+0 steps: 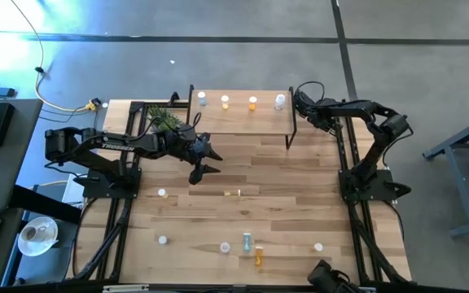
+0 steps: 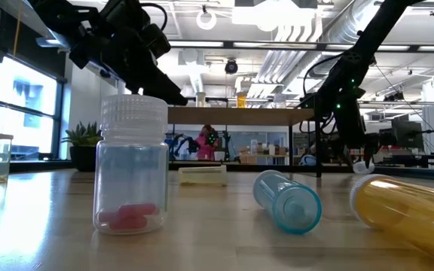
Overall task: Pick and place medicine bottles onto shelf by color
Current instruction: Put the top transparent pill bottle on the shelf aligned with the transparent pill bottle
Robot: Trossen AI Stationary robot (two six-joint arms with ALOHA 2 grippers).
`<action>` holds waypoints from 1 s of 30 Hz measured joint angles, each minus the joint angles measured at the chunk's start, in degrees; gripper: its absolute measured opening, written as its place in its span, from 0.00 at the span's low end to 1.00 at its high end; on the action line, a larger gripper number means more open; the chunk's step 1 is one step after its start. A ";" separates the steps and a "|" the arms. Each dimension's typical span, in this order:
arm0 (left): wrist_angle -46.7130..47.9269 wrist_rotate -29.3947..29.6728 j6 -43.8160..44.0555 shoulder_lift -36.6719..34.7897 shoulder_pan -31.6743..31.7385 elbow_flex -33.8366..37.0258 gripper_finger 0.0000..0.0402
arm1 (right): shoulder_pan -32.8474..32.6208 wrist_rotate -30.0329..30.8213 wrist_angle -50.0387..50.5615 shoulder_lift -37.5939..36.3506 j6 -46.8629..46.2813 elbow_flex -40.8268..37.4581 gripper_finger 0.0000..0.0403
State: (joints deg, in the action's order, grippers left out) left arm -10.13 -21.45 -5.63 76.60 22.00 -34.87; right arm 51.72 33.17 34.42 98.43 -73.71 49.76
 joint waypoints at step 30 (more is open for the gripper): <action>0.02 0.00 -0.15 0.02 0.00 0.00 0.54 | -0.62 -0.98 2.97 -0.43 4.02 0.00 0.10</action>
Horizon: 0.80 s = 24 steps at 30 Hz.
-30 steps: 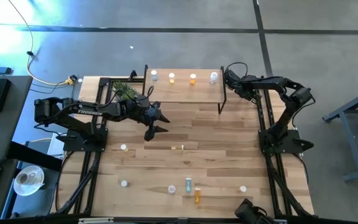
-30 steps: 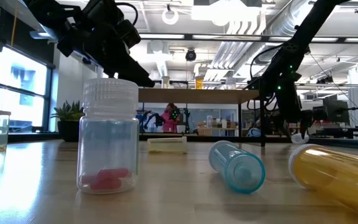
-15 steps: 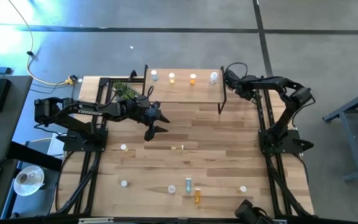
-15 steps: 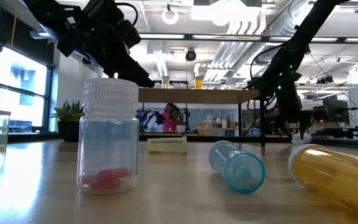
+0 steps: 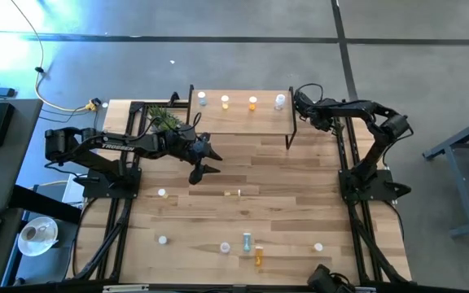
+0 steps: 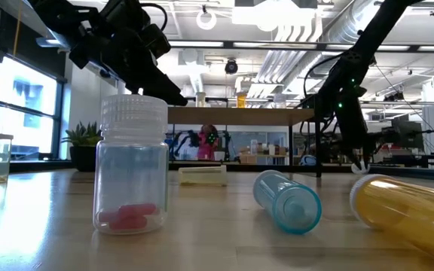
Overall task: Pick and place medicine bottles onto shelf by color
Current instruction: Put the top transparent pill bottle on the shelf aligned with the transparent pill bottle
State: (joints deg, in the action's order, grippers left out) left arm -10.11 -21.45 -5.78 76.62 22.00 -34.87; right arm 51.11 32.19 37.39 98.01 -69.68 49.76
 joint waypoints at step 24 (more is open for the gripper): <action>-0.02 0.00 0.06 0.00 0.02 -0.02 0.54 | -6.78 7.73 -0.32 -27.01 10.27 0.00 0.10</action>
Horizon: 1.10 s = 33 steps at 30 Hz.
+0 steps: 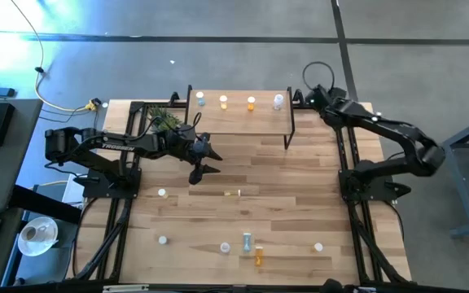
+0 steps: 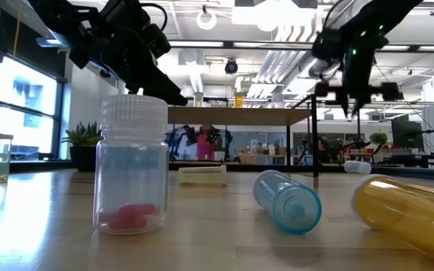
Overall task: Pick and place medicine bottles onto shelf by color
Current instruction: Put the top transparent pill bottle on the shelf aligned with the transparent pill bottle
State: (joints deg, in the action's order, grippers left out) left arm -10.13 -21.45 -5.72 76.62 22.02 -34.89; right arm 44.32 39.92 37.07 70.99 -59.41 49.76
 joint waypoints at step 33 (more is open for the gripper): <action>-0.02 0.17 -0.02 0.00 0.02 0.00 0.54 | 17.30 -8.71 7.63 18.43 32.20 33.99 0.10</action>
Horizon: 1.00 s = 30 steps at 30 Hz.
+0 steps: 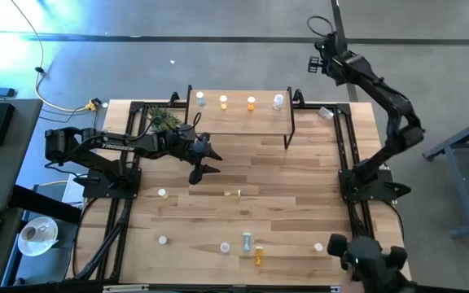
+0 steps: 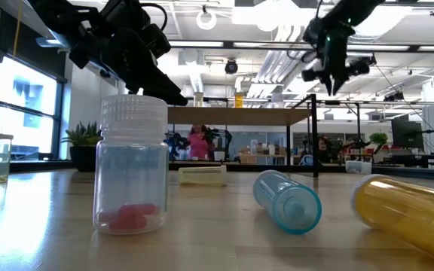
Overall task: Pick and place medicine bottles onto shelf by color
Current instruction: Put the top transparent pill bottle on the shelf aligned with the transparent pill bottle
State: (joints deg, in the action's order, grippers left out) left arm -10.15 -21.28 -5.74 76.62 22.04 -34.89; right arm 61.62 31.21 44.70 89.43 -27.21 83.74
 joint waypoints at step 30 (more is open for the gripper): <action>0.07 0.00 0.15 0.00 0.00 0.00 0.54 | 7.53 -18.50 12.89 8.77 12.82 -0.34 0.34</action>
State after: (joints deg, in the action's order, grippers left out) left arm -10.09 -21.28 -5.58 76.62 22.04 -34.89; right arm 69.15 12.71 57.60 98.19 -14.40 83.41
